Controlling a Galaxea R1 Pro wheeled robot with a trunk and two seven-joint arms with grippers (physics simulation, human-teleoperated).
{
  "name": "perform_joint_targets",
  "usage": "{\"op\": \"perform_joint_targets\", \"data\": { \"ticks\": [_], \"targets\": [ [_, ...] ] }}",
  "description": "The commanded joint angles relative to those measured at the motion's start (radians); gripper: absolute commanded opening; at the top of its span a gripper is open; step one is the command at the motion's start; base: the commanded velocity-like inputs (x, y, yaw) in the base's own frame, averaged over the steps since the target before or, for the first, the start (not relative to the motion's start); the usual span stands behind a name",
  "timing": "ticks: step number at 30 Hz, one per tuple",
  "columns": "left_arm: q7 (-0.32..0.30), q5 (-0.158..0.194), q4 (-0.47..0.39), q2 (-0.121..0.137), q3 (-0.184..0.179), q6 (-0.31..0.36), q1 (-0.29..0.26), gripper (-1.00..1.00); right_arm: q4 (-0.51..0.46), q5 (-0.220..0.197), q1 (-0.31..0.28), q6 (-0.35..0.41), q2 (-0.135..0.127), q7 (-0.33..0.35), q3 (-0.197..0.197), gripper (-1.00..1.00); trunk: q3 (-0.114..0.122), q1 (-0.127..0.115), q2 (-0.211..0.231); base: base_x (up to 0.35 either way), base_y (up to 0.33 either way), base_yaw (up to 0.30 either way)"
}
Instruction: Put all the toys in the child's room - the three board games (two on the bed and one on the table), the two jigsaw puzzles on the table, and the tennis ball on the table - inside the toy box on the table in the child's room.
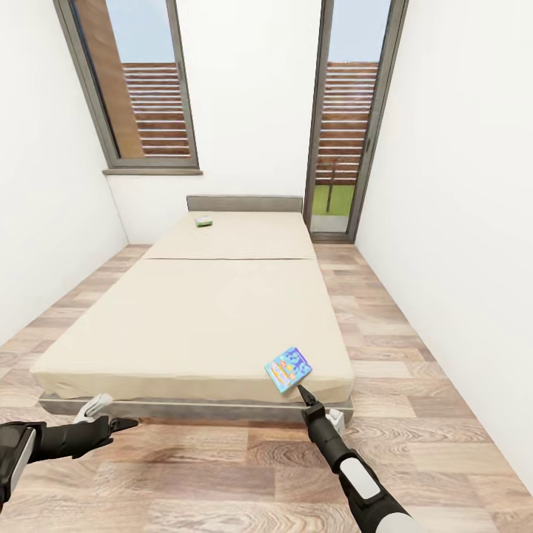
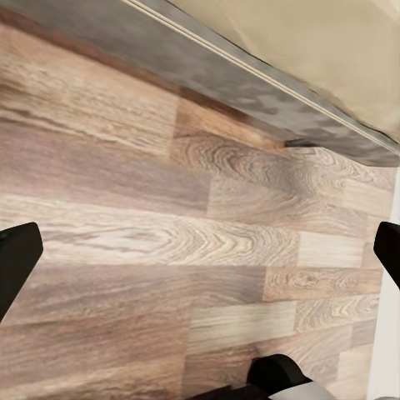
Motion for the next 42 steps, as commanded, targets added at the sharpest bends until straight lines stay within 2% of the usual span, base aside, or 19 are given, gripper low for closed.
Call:
{"op": "perform_joint_targets", "data": {
  "ticks": [1,42],
  "targets": [
    [-0.01,-0.011,-0.001,-0.001,0.004,0.006,-0.001,1.0,0.0,-0.009,-0.001,0.01,0.001,0.003,-0.003,1.0,-0.001,0.0,0.0,0.0,0.0,0.0],
    [-0.01,-0.01,0.002,-0.002,0.004,0.006,-0.001,1.0,-0.001,-0.002,-0.001,0.009,0.001,0.003,0.001,1.0,-0.001,0.0,0.0,0.053,0.019,0.0]
  ]
}}
